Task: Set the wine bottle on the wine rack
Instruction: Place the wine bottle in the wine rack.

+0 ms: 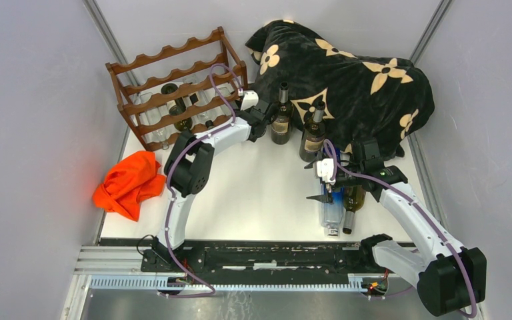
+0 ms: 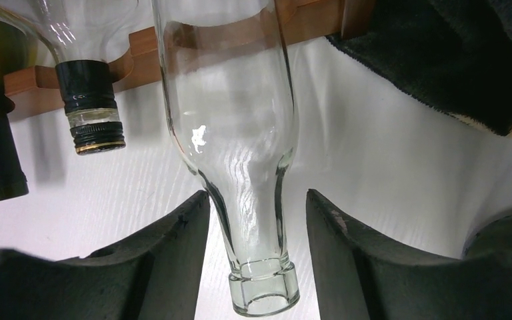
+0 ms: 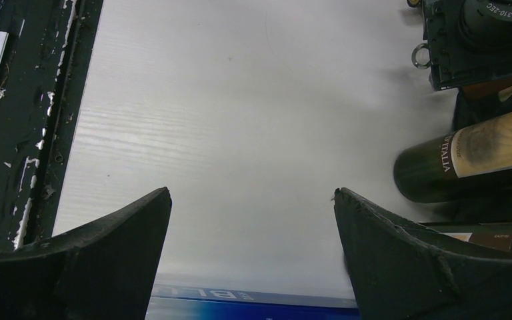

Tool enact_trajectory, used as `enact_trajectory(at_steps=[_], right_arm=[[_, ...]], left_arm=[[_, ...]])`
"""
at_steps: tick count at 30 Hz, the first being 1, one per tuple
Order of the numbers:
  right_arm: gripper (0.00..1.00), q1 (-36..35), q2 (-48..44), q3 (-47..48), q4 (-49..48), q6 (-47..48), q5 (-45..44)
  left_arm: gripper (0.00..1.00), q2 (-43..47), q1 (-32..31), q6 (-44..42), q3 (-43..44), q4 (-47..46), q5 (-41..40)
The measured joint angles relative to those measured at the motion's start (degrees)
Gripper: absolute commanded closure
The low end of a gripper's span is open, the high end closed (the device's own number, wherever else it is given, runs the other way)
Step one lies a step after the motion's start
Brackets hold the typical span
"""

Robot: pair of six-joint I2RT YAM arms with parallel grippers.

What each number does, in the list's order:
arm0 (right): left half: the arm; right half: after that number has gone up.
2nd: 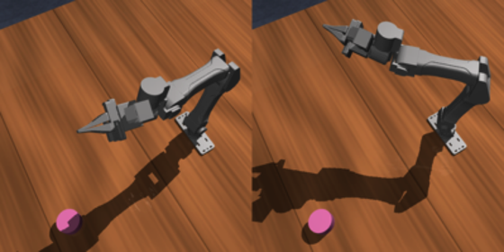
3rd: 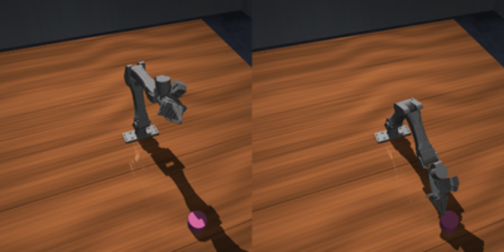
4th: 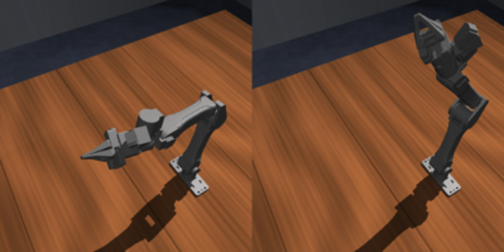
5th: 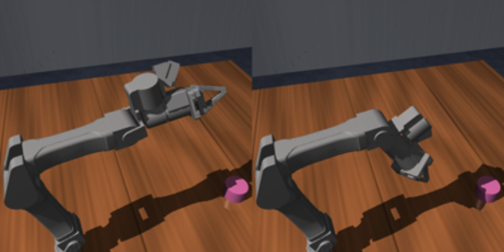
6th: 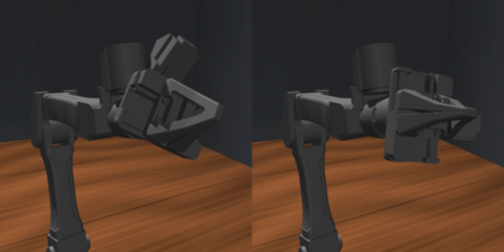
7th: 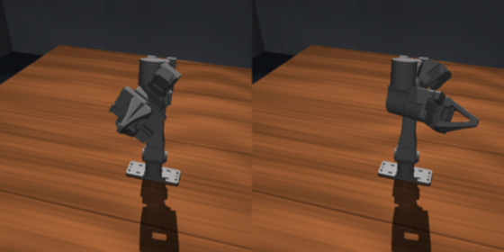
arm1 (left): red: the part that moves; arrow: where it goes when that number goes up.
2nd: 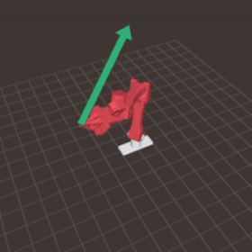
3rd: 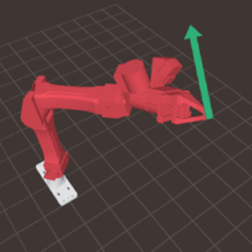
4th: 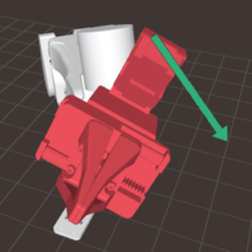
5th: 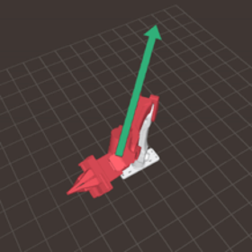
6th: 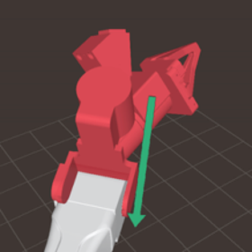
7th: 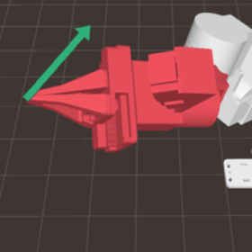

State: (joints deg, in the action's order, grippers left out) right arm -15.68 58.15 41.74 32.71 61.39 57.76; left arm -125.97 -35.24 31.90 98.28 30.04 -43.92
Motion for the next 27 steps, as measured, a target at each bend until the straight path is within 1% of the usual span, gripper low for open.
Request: enact_trajectory(at_steps=[5,7,10,12,13,27], right_arm=[[0.02,0.0,0.0,0.0,0.3,0.0,0.0],[0.02,0.0,0.0,0.0,0.4,0.1,0.0],[0.02,0.0,0.0,0.0,0.6,0.3,0.0],[0.02,0.0,0.0,0.0,0.8,0.4,0.0],[0.02,0.0,0.0,0.0,0.8,0.4,0.0],[0.02,0.0,0.0,0.0,0.9,0.7,0.0]], left_arm=[[0.54,0.0,0.7,1.0,0.0,0.1,0.9],[0.61,0.0,0.9,1.2,0.0,0.3,0.7],[0.80,0.0,1.4,1.2,0.0,0.8,0.3],[0.93,0.0,1.7,1.2,0.0,0.6,0.6],[0.98,0.0,1.7,1.2,0.0,0.5,0.6],[0.98,0.0,1.6,1.2,0.0,-1.5,-1.9]])
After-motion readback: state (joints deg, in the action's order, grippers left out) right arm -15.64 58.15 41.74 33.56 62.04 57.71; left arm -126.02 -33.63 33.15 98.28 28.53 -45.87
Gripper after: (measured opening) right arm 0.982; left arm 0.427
